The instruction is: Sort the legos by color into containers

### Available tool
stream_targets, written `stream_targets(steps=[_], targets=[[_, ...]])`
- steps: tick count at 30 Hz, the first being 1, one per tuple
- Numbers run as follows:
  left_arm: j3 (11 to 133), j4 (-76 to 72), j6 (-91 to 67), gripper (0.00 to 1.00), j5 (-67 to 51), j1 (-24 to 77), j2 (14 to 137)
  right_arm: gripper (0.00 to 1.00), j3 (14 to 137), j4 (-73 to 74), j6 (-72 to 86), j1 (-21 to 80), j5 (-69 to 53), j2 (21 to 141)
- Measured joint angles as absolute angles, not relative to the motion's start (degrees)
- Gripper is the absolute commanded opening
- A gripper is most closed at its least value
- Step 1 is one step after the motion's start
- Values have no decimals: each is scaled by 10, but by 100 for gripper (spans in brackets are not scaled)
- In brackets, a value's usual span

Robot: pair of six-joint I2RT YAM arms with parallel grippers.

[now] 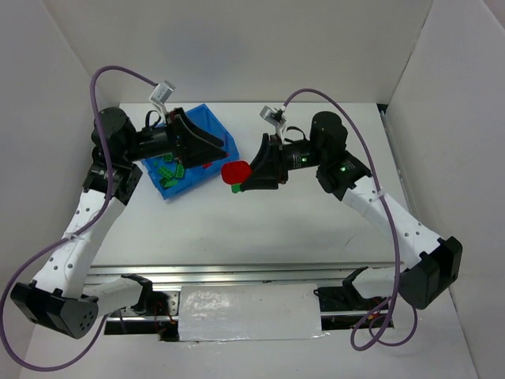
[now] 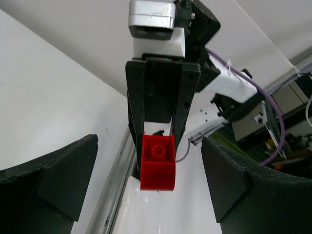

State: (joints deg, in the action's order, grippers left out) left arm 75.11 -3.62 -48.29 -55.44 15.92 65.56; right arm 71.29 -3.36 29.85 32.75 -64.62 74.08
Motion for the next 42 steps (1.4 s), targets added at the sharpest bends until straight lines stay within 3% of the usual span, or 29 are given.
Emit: stream_targets(steps=[11, 18, 21, 26, 27, 30, 31, 33, 42], targets=[[738, -57, -494, 100, -613, 178, 665, 0, 773, 128, 195, 322, -704, 758], [768, 64, -418, 99, -582, 208, 682, 0, 787, 153, 184, 322, -670, 766], [781, 109, -389, 91, -567, 216, 689, 0, 795, 157, 182, 322, -661, 766], [789, 140, -366, 61, -563, 221, 703, 0, 808, 171, 171, 322, -640, 766], [793, 142, -364, 59, -563, 222, 705, 0, 808, 177, 169, 322, -636, 768], [797, 144, -360, 33, -566, 226, 711, 0, 812, 189, 166, 320, -629, 775], [798, 143, -348, 13, -574, 227, 713, 0, 814, 195, 167, 320, -630, 777], [800, 143, -343, 0, -576, 227, 715, 0, 819, 202, 164, 319, -634, 780], [785, 124, -350, 0, -544, 229, 701, 0, 830, 227, 112, 312, -648, 788]])
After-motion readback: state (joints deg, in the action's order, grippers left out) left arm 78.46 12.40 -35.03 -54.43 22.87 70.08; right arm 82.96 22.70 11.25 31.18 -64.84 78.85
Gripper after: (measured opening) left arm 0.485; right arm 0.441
